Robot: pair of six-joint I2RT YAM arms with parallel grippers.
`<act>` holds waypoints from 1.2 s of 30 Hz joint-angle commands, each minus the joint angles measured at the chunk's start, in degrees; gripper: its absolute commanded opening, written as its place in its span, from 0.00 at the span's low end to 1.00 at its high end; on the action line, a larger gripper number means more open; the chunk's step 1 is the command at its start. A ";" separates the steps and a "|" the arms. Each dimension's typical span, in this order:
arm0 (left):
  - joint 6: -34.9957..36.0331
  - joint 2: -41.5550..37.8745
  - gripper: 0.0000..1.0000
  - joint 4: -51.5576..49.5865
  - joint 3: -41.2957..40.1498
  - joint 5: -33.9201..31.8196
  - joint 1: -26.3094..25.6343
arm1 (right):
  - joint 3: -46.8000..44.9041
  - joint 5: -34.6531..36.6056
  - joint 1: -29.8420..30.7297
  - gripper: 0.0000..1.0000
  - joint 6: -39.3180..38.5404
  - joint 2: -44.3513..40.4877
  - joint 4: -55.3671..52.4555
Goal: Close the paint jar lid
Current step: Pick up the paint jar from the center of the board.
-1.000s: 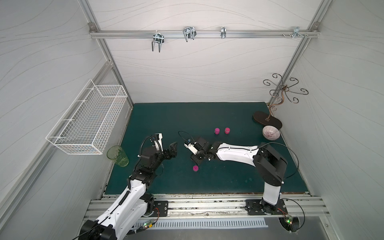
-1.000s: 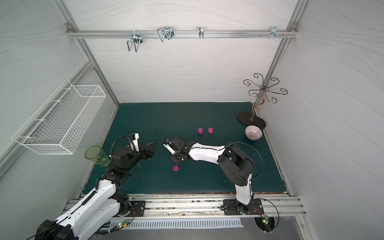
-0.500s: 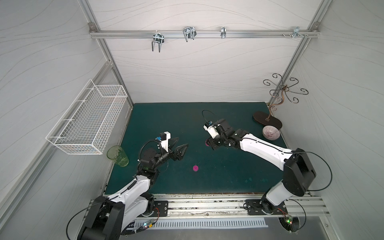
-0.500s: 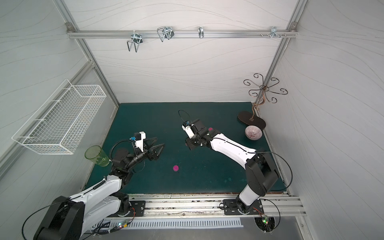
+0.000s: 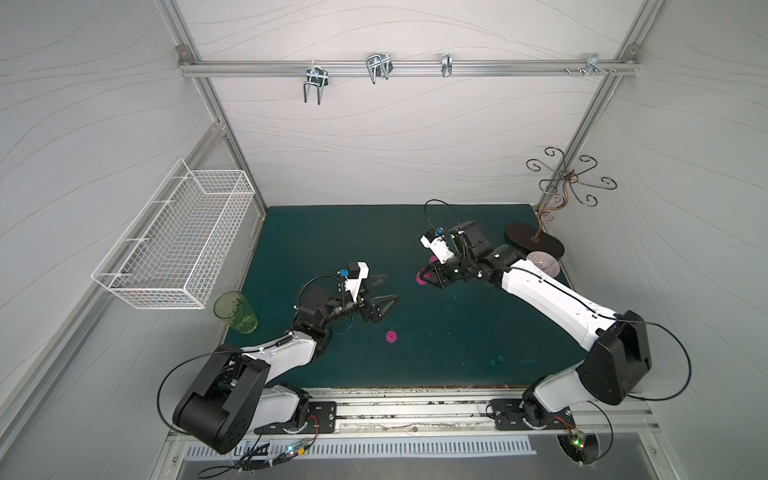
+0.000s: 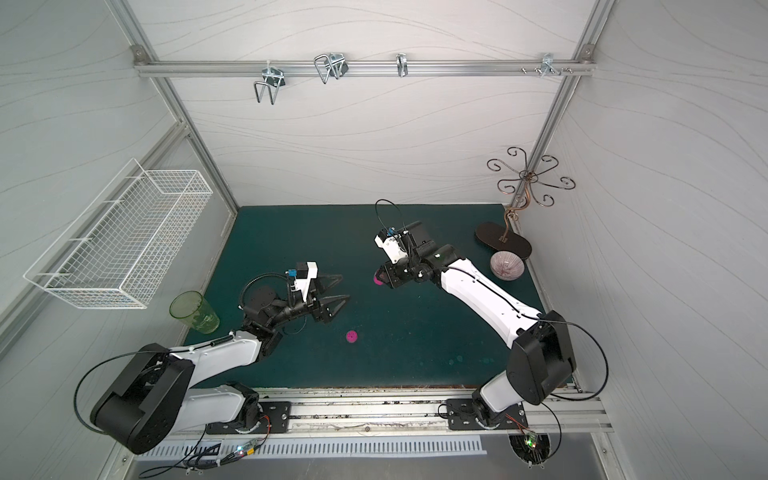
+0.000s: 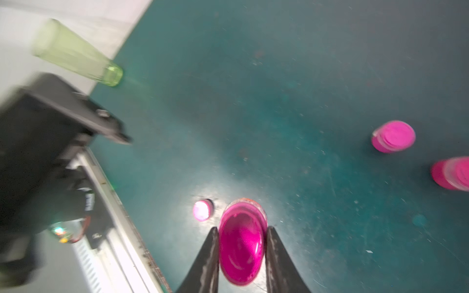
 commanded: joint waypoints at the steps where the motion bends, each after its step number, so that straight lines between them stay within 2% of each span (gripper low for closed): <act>1: 4.27 0.71 0.90 8.48 -1.15 0.71 -0.73 | 1.85 -5.57 -0.06 0.29 2.18 -1.52 -2.31; 11: 6.98 0.29 0.86 6.14 -1.30 0.29 -2.35 | 2.42 -11.57 2.68 0.30 5.66 -1.88 -1.40; 19: 10.02 -1.33 0.80 0.49 -0.77 0.61 -3.58 | 3.45 -16.14 5.32 0.30 8.53 -0.84 -0.89; 25: 10.05 -1.14 0.79 -0.62 -0.18 0.55 -3.80 | 3.45 -16.23 7.19 0.30 9.00 0.00 -1.09; 32: 9.98 -1.40 0.71 -2.36 0.52 1.01 -3.98 | 3.33 -14.76 8.49 0.30 8.89 1.62 -0.89; 36: 9.82 -1.73 0.70 -3.20 0.80 1.11 -4.06 | 3.24 -14.26 9.02 0.30 9.09 2.77 0.19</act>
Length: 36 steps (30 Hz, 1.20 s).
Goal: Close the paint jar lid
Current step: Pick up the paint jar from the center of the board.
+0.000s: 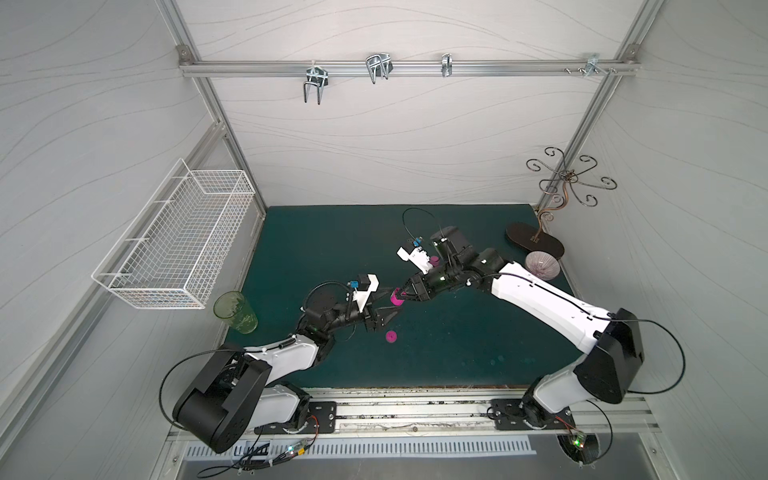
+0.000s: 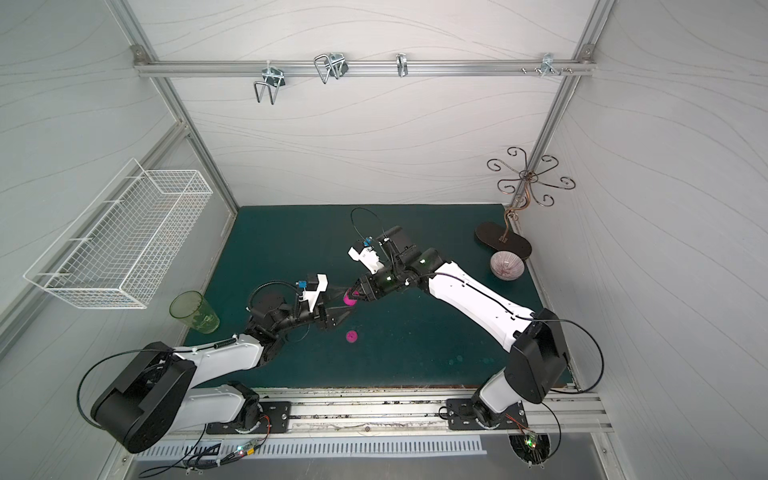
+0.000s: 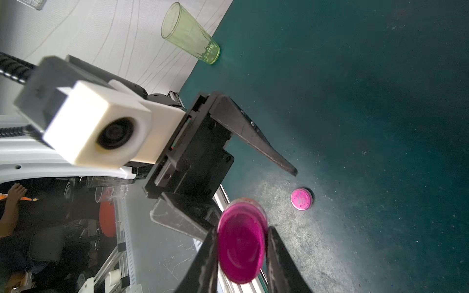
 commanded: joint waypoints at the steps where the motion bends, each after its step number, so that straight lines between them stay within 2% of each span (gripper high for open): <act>1: 0.92 -1.24 0.68 1.45 2.44 1.38 -0.37 | 0.90 0.61 0.65 0.30 0.50 1.13 0.82; 11: 1.23 -1.27 0.46 -0.97 3.37 1.87 -0.51 | 0.44 1.15 0.93 0.29 0.76 1.72 2.13; 32: 1.45 -2.13 0.36 -3.62 4.03 1.56 -0.55 | -0.79 0.59 1.30 0.28 0.72 2.64 3.20; 36: 1.20 -2.06 0.38 -3.61 4.12 1.55 -0.55 | -0.86 0.63 1.46 0.28 0.68 2.94 3.28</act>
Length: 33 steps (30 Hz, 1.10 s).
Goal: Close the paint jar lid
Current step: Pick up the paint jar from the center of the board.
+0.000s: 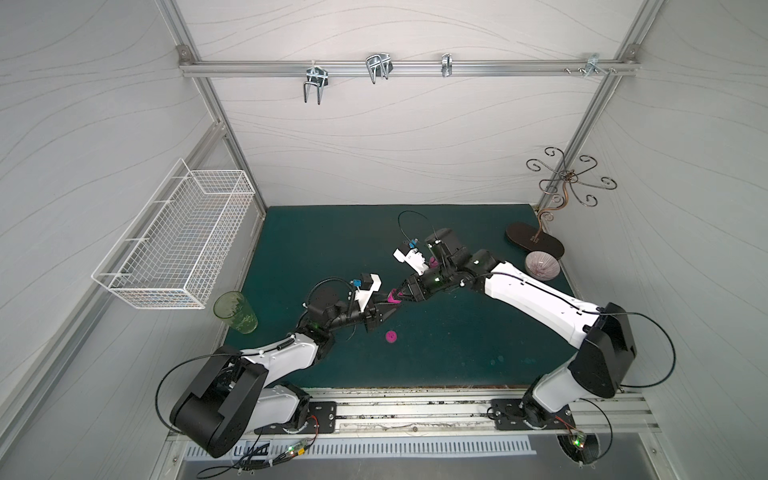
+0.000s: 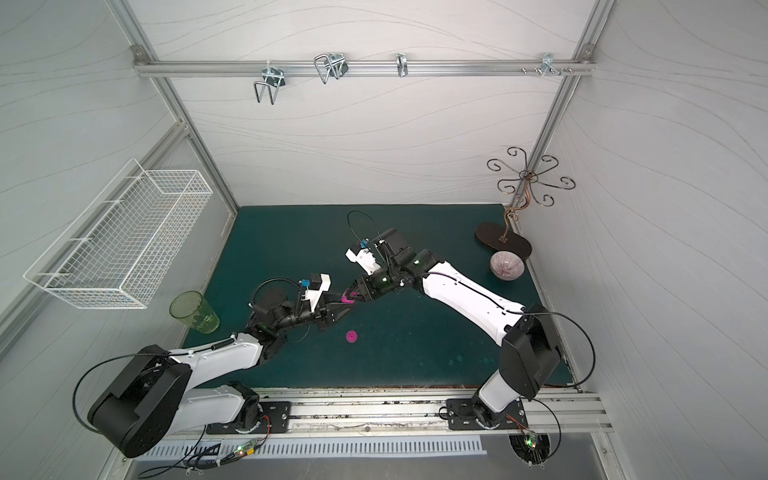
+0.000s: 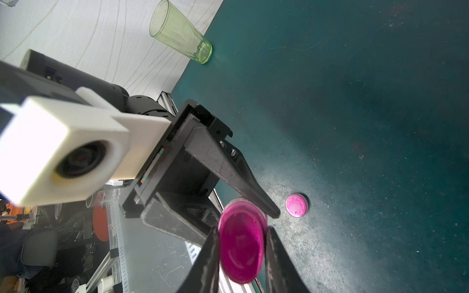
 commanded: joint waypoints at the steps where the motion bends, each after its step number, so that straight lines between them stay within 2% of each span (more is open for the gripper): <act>1: 0.79 -0.86 0.39 2.91 2.66 0.51 -0.28 | -0.39 -0.63 0.74 0.28 0.25 1.06 1.04; 9: 0.67 -1.04 0.42 2.69 2.81 0.47 -0.31 | -0.64 -0.11 1.09 0.28 0.33 1.70 1.31; 14: 0.79 -1.04 0.33 1.47 3.18 1.02 -0.28 | -0.73 0.69 1.18 0.28 0.26 1.17 1.31; 17: 0.61 -1.06 0.37 0.70 3.49 0.91 -0.28 | -0.44 1.19 1.18 0.28 0.29 0.68 1.08; 23: 0.59 -1.21 0.55 -1.82 4.24 1.25 -0.28 | 0.58 2.15 1.00 0.28 -0.09 -0.21 0.47; 33: 1.14 -1.83 0.58 -4.04 4.50 0.63 -0.28 | 0.41 2.45 0.31 0.28 -0.02 -1.19 0.31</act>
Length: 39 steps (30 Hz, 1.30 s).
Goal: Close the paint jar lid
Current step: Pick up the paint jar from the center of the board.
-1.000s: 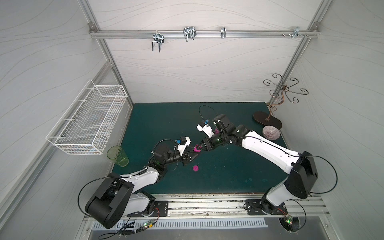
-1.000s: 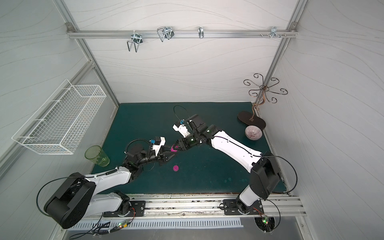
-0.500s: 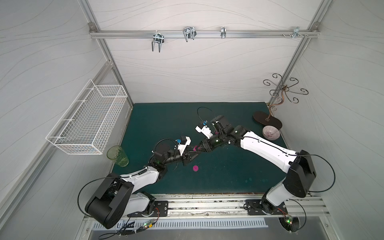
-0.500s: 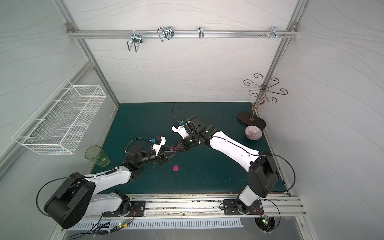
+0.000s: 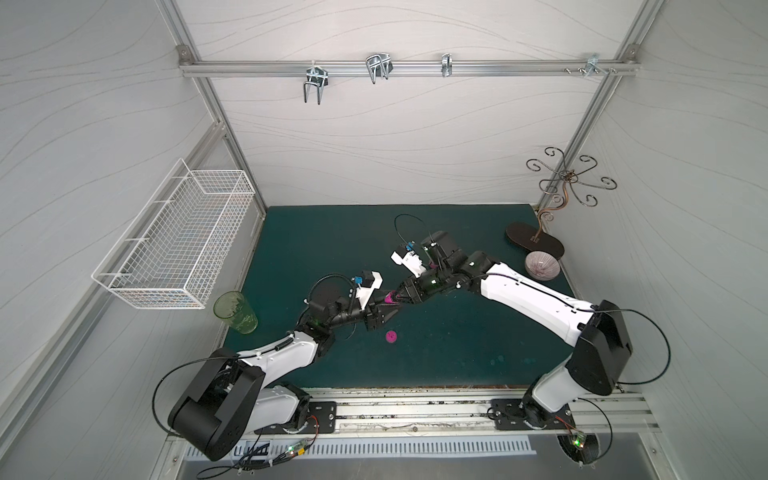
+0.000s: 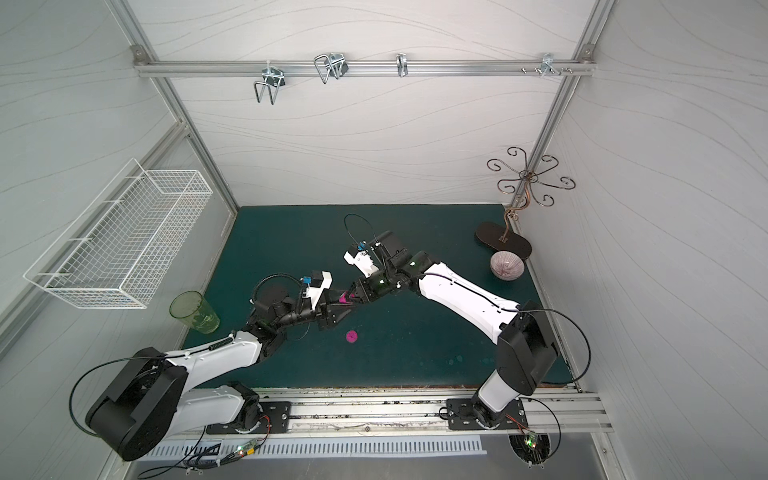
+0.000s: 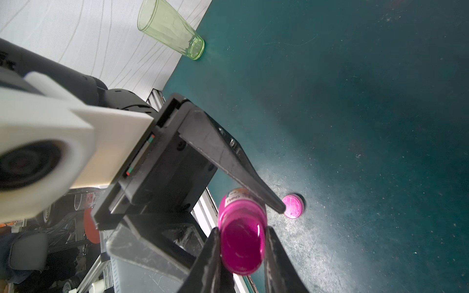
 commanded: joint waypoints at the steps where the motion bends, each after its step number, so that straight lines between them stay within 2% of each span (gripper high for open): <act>1: 1.14 -0.71 0.58 1.03 2.71 0.77 -0.28 | 0.79 0.21 -0.38 0.28 0.02 -2.31 -0.35; 11: 1.48 -0.50 0.58 0.00 2.99 0.60 -0.30 | 1.46 -0.45 -0.70 0.27 -0.35 -2.69 -1.91; 17: 1.75 -0.61 0.49 -1.08 3.42 0.82 -0.29 | 1.73 -0.70 -0.82 0.27 -0.79 -2.63 -2.78; 28: 2.76 -0.03 0.52 -3.48 4.13 1.38 -0.28 | 4.08 -2.93 -1.61 0.26 -1.43 -1.89 -6.52; 39: 3.25 -0.47 0.50 -4.36 4.25 1.76 -0.31 | 5.47 -5.00 -1.61 0.26 -2.63 1.04 -10.40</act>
